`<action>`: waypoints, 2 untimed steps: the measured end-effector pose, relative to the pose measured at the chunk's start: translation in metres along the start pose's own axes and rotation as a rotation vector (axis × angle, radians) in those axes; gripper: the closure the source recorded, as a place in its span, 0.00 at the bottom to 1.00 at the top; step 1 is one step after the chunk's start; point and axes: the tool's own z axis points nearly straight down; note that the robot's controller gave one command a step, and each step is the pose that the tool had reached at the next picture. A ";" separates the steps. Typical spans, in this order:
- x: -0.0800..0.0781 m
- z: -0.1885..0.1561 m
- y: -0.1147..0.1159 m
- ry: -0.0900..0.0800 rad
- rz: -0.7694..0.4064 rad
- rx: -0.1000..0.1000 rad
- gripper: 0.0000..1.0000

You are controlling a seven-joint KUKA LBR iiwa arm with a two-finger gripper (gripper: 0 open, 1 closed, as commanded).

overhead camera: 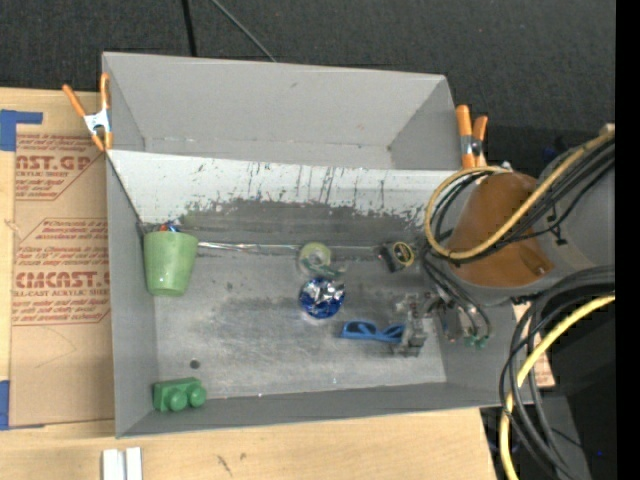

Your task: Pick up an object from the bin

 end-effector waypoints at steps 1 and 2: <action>0.008 0.000 0.024 0.001 0.032 -0.002 1.00; -0.017 0.000 0.047 -0.001 0.060 -0.002 1.00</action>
Offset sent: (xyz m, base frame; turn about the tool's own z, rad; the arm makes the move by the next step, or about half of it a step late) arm -0.0083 0.0223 0.0005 0.0331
